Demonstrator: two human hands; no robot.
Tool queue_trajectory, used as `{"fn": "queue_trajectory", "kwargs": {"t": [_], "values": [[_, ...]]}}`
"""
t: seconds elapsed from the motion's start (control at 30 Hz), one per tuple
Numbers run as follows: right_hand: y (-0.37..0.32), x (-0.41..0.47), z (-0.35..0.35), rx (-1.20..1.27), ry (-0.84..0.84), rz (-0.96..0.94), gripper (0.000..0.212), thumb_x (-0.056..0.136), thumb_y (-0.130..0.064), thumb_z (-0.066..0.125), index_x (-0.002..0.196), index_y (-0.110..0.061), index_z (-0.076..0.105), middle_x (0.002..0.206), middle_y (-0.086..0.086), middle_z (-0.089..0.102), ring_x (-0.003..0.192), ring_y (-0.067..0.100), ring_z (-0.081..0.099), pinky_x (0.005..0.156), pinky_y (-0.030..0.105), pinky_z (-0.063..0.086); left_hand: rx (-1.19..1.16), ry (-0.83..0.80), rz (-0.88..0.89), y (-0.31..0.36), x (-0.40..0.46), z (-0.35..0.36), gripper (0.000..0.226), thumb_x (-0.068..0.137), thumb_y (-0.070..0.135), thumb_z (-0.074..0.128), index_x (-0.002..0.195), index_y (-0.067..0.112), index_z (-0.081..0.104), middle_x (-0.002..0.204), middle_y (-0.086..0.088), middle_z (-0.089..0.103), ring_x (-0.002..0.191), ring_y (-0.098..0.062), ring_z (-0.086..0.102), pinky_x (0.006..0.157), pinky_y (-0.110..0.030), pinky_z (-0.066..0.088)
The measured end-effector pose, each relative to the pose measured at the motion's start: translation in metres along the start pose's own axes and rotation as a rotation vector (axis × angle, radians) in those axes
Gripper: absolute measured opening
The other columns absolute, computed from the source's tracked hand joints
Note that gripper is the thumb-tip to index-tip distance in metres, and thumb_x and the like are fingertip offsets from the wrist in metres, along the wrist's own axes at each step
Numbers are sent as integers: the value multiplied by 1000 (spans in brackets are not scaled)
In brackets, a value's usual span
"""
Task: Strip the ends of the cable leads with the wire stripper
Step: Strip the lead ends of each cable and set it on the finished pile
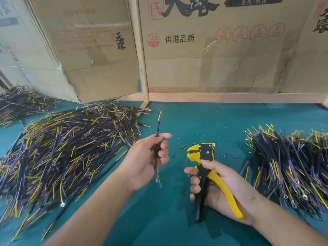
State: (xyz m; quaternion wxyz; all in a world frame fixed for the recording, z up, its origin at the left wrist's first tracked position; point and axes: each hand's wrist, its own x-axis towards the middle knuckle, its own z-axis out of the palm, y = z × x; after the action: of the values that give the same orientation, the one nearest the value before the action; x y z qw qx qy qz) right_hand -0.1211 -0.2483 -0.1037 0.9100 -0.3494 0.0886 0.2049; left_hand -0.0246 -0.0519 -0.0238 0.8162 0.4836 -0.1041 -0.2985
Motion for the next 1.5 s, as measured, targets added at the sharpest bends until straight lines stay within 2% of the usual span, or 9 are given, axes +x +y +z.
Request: {"fn": "queue_trajectory", "kwargs": {"t": [0.27, 0.43, 0.53, 0.7, 0.87, 1.1, 1.23, 1.4, 1.5], "values": [[-1, 1, -3, 0, -12, 3, 57, 80, -38, 79, 119, 3, 69, 78, 12, 58, 68, 29, 58, 75, 48, 52, -112, 51, -67, -1, 3, 0, 31, 102, 24, 44, 97, 4, 67, 62, 3, 44, 45, -10, 37, 42, -20, 38], [-1, -1, -4, -2, -49, 6, 55, 85, -39, 75, 120, 3, 68, 80, 13, 58, 70, 29, 57, 78, 49, 51, 220, 26, 127, -3, -2, 1, 25, 103, 16, 45, 110, 9, 69, 66, -3, 54, 47, -15, 42, 45, -24, 39], [-1, -1, -3, 1, -55, 8, 54, 85, -39, 75, 120, 2, 68, 81, 13, 58, 70, 30, 57, 78, 49, 51, 482, 30, 255, -5, -4, 3, 21, 103, 9, 46, 104, 9, 67, 70, -2, 59, 48, -16, 46, 45, -24, 38], [0, -3, 1, -3, -29, -2, 54, 82, -39, 78, 117, 2, 69, 80, 12, 57, 69, 29, 57, 77, 48, 52, 549, 10, 310, -4, -6, 4, 30, 103, 15, 49, 82, 16, 71, 70, 1, 57, 49, -15, 45, 43, -23, 36], [-1, -5, 7, 1, -7, -15, 55, 78, -37, 82, 114, 2, 71, 79, 12, 56, 67, 29, 56, 74, 47, 52, 482, -61, 329, -5, -7, 4, 12, 98, 11, 58, 89, 10, 65, 80, -5, 65, 56, -17, 56, 47, -24, 45], [-1, -9, 15, -16, 19, -33, 58, 71, -36, 86, 112, 3, 71, 78, 12, 55, 65, 27, 55, 71, 46, 53, 617, -54, 366, -6, -6, 2, 19, 100, 34, 52, 95, 19, 64, 71, -1, 60, 46, -13, 32, 43, -18, 28], [-2, -9, 14, -15, 14, -31, 56, 75, -36, 84, 113, 3, 70, 79, 12, 56, 67, 28, 56, 72, 47, 53, 628, -81, 438, -2, -7, 4, 14, 105, 22, 49, 108, 20, 62, 66, -1, 57, 43, -13, 32, 43, -16, 30], [-1, -9, 9, -120, -32, -59, 47, 91, -45, 70, 121, -8, 65, 106, 17, 62, 91, 31, 62, 84, 46, 50, 607, -114, 455, 1, -11, 5, 13, 106, 15, 45, 110, 24, 54, 69, -1, 58, 43, -15, 27, 42, -20, 28], [-1, -9, 8, -125, -35, -63, 47, 92, -45, 69, 122, -9, 64, 108, 17, 62, 93, 31, 61, 86, 46, 50, 609, -151, 453, 1, -13, 7, 12, 107, 13, 42, 111, 21, 50, 71, -1, 57, 42, -13, 25, 42, -19, 27]]}}
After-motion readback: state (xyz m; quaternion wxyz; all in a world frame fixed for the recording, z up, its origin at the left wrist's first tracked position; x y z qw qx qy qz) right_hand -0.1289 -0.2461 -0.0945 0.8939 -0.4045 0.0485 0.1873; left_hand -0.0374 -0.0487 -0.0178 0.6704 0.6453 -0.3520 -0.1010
